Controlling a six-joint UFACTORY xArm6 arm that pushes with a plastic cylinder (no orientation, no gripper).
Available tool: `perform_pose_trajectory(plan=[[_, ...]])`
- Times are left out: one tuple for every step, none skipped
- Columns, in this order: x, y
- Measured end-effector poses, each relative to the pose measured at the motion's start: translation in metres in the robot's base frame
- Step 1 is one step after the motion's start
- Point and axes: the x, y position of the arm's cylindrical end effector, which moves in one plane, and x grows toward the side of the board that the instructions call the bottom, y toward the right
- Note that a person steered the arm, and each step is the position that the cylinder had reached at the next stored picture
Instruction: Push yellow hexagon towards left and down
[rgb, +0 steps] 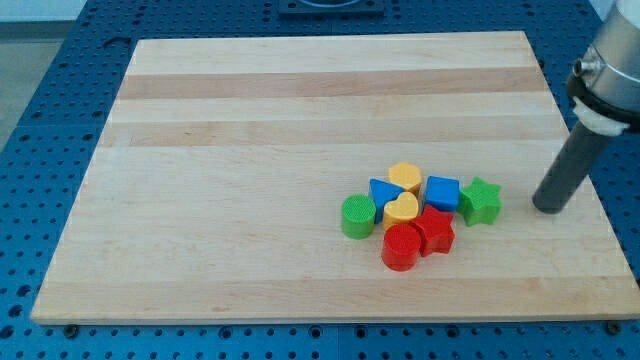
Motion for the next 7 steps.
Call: perform_pose_trajectory(plan=[[0.004,-0.031],[0.007,-0.077],[0.007,-0.094],[0.01,-0.078],[0.01,-0.074],[0.013,-0.063],[-0.018,-0.034]])
